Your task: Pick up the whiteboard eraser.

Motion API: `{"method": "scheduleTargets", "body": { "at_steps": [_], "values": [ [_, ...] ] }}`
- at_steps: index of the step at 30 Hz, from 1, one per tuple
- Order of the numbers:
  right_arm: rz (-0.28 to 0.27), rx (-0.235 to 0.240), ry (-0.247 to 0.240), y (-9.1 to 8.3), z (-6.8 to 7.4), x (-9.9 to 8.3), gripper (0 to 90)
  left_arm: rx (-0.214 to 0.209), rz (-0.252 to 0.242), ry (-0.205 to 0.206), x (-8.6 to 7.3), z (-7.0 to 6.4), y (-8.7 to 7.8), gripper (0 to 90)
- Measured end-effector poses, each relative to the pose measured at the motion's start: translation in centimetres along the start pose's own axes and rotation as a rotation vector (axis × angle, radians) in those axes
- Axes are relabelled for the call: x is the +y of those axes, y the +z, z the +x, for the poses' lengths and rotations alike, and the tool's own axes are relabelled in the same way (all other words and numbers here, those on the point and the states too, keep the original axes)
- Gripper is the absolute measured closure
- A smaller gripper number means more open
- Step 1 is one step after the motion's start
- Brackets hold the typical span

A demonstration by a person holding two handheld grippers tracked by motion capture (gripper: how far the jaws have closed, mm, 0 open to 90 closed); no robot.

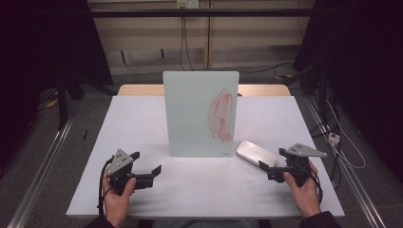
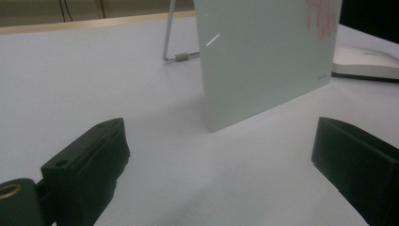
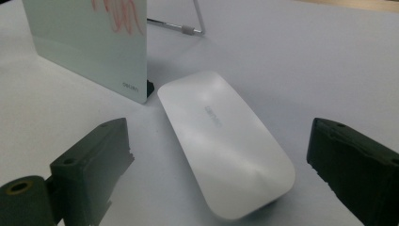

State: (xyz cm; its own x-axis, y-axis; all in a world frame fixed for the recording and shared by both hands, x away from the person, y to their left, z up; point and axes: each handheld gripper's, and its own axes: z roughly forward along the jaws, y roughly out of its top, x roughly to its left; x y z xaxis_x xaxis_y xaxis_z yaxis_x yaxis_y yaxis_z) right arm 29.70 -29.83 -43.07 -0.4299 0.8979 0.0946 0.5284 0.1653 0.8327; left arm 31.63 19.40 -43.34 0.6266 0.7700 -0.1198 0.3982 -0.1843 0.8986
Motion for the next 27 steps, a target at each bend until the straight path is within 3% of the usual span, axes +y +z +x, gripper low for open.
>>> {"method": "scheduleTargets", "body": {
  "at_steps": [3,6,12,16,21,27],
  "values": [
    [0.03,0.002,-0.024,0.2,-0.1,0.3,8.9,0.0,0.002,-0.002,0.0,-0.1,0.1,4.1],
    [0.048,0.035,-0.063,0.6,-0.3,0.7,7.3,-0.002,0.017,0.009,-0.1,-0.1,0.1,4.1],
    [0.048,0.063,-0.09,1.0,-0.5,1.8,7.4,-0.011,0.017,0.029,0.0,-0.4,0.1,4.0],
    [0.095,0.069,-0.136,2.2,-0.7,2.7,8.4,-0.01,0.023,0.023,-0.1,-0.2,0.2,4.0],
    [0.115,0.072,-0.15,3.1,-1.1,3.2,8.6,-0.017,0.032,0.026,-0.2,-0.2,0.5,4.0],
    [0.183,0.098,-0.201,4.7,-1.2,3.6,10.6,-0.022,0.034,0.028,-0.1,-0.2,0.6,4.0]
  ]
}}
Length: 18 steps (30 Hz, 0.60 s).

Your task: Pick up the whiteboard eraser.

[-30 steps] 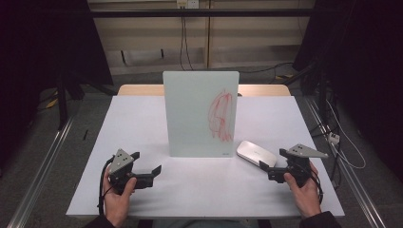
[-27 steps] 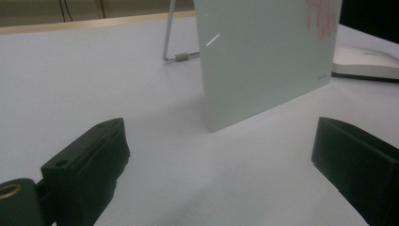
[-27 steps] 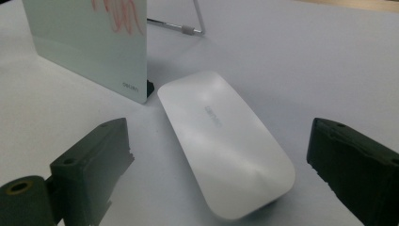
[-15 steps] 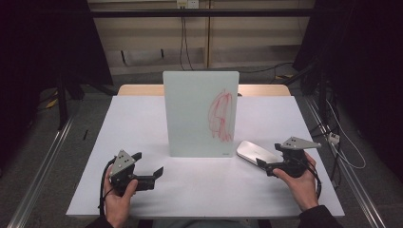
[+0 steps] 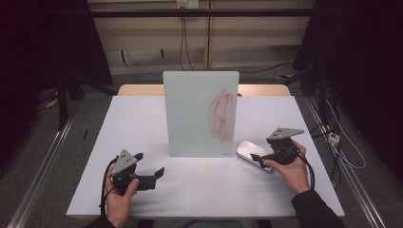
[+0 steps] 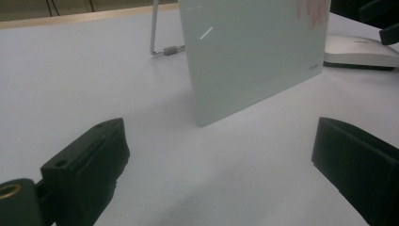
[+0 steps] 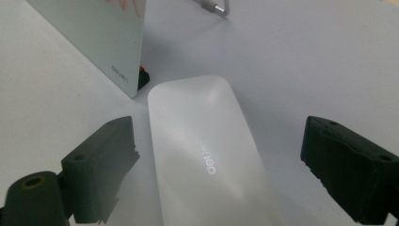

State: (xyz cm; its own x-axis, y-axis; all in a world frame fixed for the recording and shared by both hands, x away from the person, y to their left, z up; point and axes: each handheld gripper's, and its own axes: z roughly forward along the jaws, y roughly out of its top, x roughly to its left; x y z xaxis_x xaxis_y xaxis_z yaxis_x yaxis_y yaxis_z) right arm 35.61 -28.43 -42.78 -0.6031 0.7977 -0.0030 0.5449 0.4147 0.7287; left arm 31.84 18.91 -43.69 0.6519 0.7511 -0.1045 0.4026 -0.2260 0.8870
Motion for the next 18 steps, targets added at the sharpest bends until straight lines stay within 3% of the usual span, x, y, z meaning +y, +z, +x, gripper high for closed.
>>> {"method": "scheduleTargets", "body": {
  "at_steps": [6,18],
  "values": [
    [0.042,0.035,-0.032,1.0,-0.1,1.1,14.6,-0.002,0.008,-0.007,-0.1,0.1,0.1,4.0],
    [0.125,0.044,-0.089,1.8,-0.3,0.8,16.8,-0.014,0.019,-0.006,-0.1,0.2,0.2,4.0]
  ]
}}
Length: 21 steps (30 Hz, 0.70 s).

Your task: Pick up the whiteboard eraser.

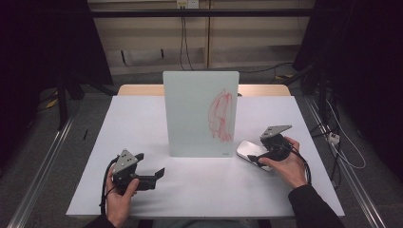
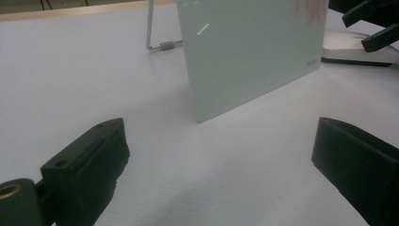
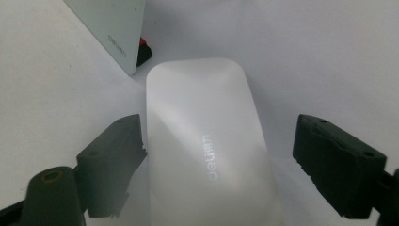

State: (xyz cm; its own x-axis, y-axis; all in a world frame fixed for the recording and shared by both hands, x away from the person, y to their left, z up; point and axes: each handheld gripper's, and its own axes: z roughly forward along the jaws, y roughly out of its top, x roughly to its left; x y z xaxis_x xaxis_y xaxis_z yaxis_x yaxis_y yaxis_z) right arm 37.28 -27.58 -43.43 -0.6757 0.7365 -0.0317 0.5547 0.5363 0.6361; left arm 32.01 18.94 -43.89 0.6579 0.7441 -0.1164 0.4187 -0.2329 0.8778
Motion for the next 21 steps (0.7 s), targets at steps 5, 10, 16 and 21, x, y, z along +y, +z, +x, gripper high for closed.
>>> {"method": "scheduleTargets", "body": {
  "at_steps": [5,10,16,21],
  "values": [
    [0.032,0.033,0.02,0.32,-0.39,-0.3,19.6,0.002,0.0,-0.001,0.0,0.05,0.0,4.0],
    [0.063,0.047,-0.009,0.57,-0.3,-0.35,22.7,-0.006,0.004,0.006,0.0,-0.01,0.04,4.0],
    [0.077,0.051,-0.038,0.78,-0.22,-0.4,27.2,-0.005,0.007,0.006,-0.03,0.02,0.07,4.0],
    [0.09,0.052,-0.059,0.83,-0.15,-0.3,29.5,-0.002,0.006,0.0,-0.06,0.07,0.06,4.0]
  ]
}}
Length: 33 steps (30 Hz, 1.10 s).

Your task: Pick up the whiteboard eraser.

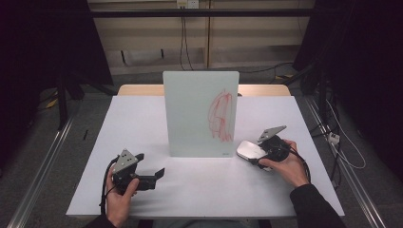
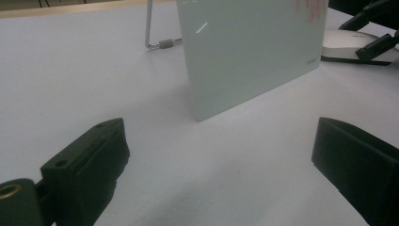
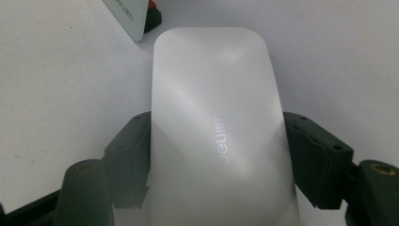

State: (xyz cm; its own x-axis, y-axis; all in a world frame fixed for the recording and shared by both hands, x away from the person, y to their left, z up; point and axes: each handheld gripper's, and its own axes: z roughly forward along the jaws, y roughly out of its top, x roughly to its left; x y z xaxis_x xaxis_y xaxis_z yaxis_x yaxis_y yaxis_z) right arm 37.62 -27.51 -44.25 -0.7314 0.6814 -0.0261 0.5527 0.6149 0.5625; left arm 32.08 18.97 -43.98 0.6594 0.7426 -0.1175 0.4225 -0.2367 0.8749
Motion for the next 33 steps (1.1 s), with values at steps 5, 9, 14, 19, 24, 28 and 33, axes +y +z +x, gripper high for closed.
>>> {"method": "scheduleTargets", "body": {
  "at_steps": [5,9,14,19,24,28,33],
  "values": [
    [0.01,-0.003,-0.018,0.0,0.1,0.1,30.2,-0.008,0.001,-0.019,-0.1,0.1,0.1,4.0],
    [0.01,-0.01,-0.024,0.0,0.2,0.1,30.6,-0.01,-0.002,-0.016,0.0,0.0,0.0,4.0],
    [0.014,-0.017,-0.024,-0.1,0.3,0.2,30.7,-0.014,0.006,-0.017,0.0,0.0,0.2,4.0],
    [0.012,-0.008,-0.015,-0.2,0.5,0.1,30.9,-0.011,0.002,-0.013,0.0,0.0,0.1,4.0],
    [-0.003,-0.026,-0.005,-0.4,0.6,0.2,30.8,-0.019,0.003,-0.009,0.0,-0.2,0.1,4.0],
    [-0.026,-0.036,0.014,-0.8,0.6,0.1,30.9,-0.018,0.003,-0.012,0.0,-0.1,0.1,4.0],
    [-0.059,-0.05,0.024,-1.3,0.8,0.1,30.9,-0.015,0.005,-0.014,-0.1,0.1,0.0,4.0]
  ]
}}
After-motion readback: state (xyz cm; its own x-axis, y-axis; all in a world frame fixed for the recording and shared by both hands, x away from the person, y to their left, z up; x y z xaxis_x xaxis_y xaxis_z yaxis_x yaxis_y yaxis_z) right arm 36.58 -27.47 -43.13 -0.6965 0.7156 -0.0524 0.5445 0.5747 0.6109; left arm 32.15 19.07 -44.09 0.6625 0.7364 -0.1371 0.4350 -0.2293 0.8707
